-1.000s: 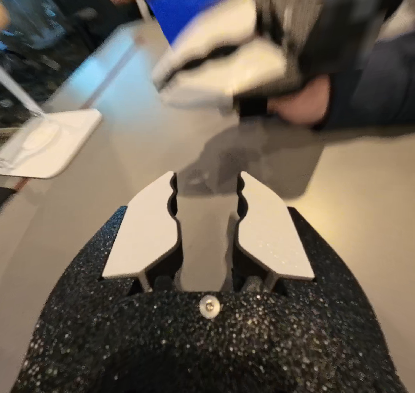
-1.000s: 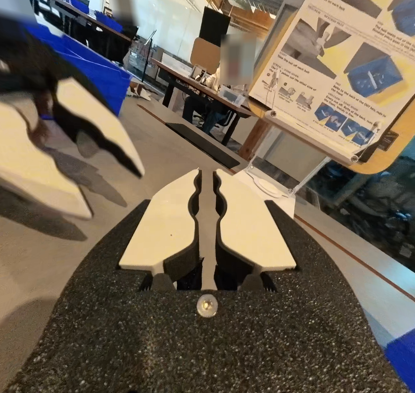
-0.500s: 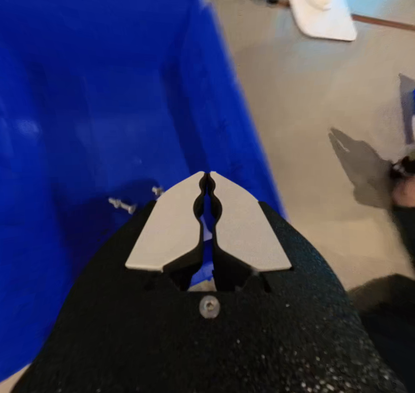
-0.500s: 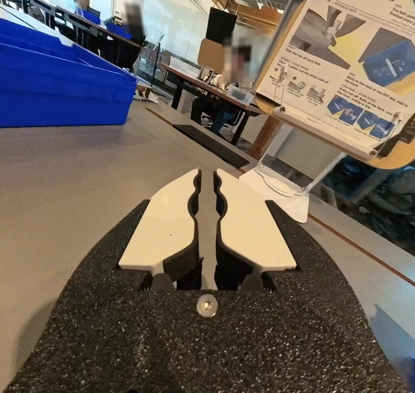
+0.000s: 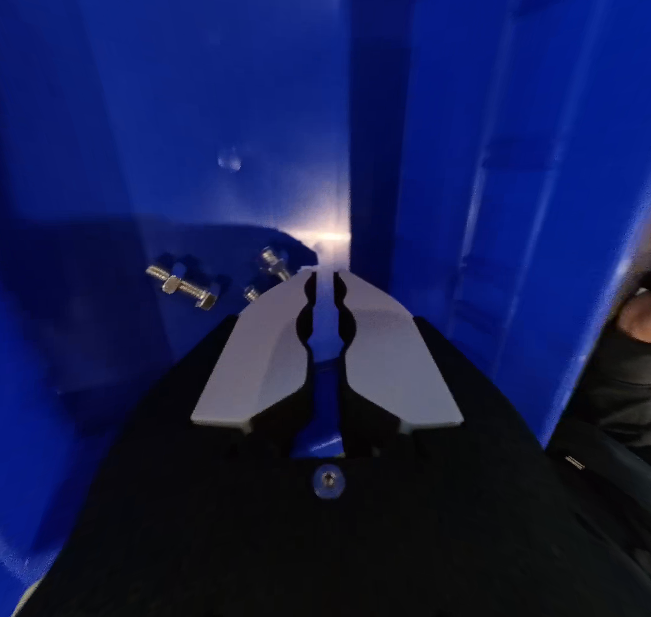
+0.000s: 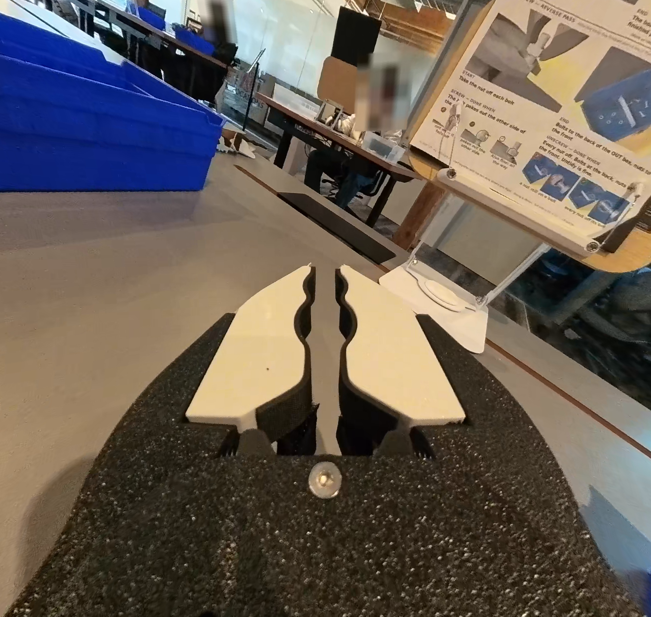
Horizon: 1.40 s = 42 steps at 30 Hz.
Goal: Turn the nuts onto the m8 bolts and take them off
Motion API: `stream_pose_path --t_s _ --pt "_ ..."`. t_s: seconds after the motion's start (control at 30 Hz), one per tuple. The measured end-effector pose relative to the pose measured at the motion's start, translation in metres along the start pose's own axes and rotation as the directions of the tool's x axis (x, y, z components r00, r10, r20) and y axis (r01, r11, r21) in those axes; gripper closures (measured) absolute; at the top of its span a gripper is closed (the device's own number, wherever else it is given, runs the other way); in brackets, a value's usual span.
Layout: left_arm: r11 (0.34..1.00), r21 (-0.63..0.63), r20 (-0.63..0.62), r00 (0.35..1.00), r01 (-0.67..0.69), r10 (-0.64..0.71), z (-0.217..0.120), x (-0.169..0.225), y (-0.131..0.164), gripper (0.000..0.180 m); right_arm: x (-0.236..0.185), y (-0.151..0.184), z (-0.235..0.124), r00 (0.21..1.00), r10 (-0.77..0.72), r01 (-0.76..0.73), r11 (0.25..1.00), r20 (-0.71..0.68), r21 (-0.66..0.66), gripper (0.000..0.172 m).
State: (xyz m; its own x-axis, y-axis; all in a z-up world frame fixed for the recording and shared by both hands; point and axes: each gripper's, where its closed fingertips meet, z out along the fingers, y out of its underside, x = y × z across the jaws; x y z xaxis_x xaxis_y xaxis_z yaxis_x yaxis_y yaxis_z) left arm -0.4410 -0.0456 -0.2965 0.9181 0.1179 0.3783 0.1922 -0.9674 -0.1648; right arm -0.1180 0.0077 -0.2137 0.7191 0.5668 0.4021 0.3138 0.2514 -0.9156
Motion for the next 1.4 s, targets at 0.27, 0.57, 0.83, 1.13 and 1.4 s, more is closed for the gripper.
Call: stream_pose_path --t_s 0.27,0.57,0.83,1.13,1.4 --pt "0.998 0.058 0.067 0.998 0.013 -0.017 -0.016 -0.003 -0.009 0.169 -0.005 -0.001 0.000 1.000 -0.021 0.021 1.000 0.018 -0.001 0.162" --pt "0.998 -0.029 0.141 0.988 0.062 -0.057 -0.002 -0.019 0.001 0.166 -0.008 -0.003 0.000 0.999 -0.031 0.031 1.000 0.026 0.006 0.162" --pt "0.988 -0.020 0.260 0.954 -0.150 0.150 -0.007 -0.020 -0.005 0.173 -0.011 -0.007 -0.001 0.999 -0.032 0.031 0.999 0.042 0.022 0.163" --pt "0.253 0.400 0.320 0.393 -0.881 0.862 -0.063 0.193 -0.010 0.174 -0.069 -0.033 -0.010 0.828 0.185 -0.248 0.967 0.530 0.050 0.150" --pt "-0.224 0.253 0.319 -0.138 -0.941 0.938 0.028 0.269 0.044 0.174 -0.099 -0.023 -0.013 0.622 0.399 -0.356 0.911 0.674 -0.211 0.134"
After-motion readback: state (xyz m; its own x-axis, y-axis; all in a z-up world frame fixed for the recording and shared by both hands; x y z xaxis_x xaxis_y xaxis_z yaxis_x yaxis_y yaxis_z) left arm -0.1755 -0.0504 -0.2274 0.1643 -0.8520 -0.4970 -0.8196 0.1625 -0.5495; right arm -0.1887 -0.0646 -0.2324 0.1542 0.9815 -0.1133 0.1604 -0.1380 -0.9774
